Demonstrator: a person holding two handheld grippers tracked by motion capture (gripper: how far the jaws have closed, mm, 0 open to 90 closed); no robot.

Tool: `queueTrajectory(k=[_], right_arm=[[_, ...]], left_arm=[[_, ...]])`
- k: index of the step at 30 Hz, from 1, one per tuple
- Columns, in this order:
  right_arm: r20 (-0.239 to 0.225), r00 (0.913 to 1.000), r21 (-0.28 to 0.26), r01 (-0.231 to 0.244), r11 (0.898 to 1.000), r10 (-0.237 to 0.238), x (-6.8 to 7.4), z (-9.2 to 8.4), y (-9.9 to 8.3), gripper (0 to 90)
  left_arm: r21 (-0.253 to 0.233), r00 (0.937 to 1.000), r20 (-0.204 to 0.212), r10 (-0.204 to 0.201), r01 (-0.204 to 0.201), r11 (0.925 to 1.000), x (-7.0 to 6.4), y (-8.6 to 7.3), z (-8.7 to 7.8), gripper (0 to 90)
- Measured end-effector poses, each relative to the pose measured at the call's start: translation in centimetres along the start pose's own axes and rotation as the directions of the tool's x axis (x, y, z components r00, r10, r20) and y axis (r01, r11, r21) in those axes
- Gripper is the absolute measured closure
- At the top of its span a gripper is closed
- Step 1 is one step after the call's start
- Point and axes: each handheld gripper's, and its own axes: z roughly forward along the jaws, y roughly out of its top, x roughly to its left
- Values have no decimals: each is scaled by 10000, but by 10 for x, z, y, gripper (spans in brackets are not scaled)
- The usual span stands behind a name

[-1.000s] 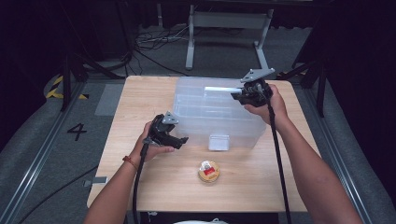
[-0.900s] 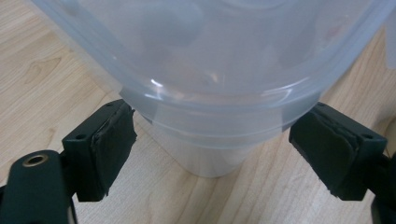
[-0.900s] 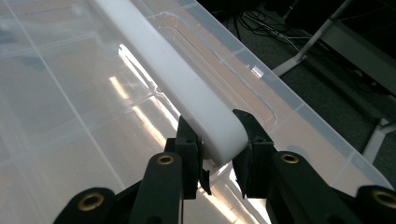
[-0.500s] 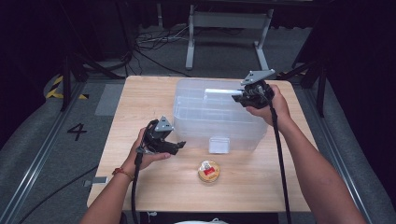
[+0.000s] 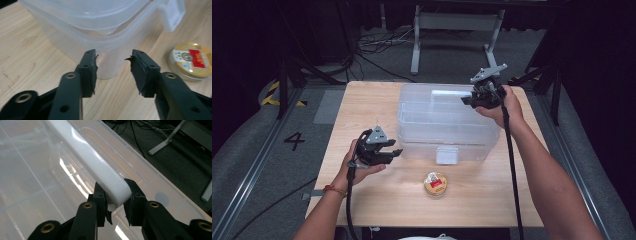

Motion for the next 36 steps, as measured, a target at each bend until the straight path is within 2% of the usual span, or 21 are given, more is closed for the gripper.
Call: queueTrajectory(k=[2,5,8,9,11,13,14,16,17,20,28,30,32,36], right_arm=[[6,10000,88,-62,9999,62,-1,-1,2,737],[-67,9996,173,-259,9995,261,-4,-1,5,735],[-54,9995,167,-316,9994,317,-6,-1,7,732],[-47,9994,195,-327,9993,328,-7,-1,9,730],[-52,9994,213,-338,9992,339,-9,-2,11,729],[-74,9995,286,-315,9991,318,-11,-2,12,727],[-74,9992,269,-390,9989,392,-11,-2,13,727],[-52,9993,302,-374,9988,375,-11,-2,13,726],[-33,9994,341,-336,9989,338,-11,-2,14,725],[6,9995,339,-325,9989,325,-11,-2,14,723],[202,9997,99,-129,9999,127,-9,-8,11,685],[-177,9993,-395,-321,9987,314,-15,-23,5,644],[-319,9989,-489,-356,9982,341,-16,-27,3,626],[219,9996,-1098,219,9937,-196,-15,-48,-13,582]], left_arm=[[-237,9999,-114,58,-60,9997,-1,3,-4,665],[-253,9987,-491,131,-143,9996,-2,9,-4,767],[-352,9982,-574,177,-197,9992,-3,12,-3,797],[-339,9968,-764,240,-266,9991,-3,14,-3,819],[-506,9971,-749,109,-147,9986,-2,15,-2,854],[-573,9958,-915,9,-61,9983,0,16,0,876],[-768,9958,-885,-244,176,9969,3,17,3,887],[-814,9957,-896,-245,172,9965,4,17,3,891],[-983,9949,-916,-411,321,9946,5,19,6,892],[-1023,9945,-876,-571,481,9936,5,19,9,894],[-1131,9944,-959,-433,324,9931,3,18,10,897],[-1194,9942,-1029,-326,202,9926,2,17,10,896],[-1157,9944,-1020,-279,160,9932,2,18,10,897],[-1119,9946,-1026,-183,68,9937,3,19,10,897]])
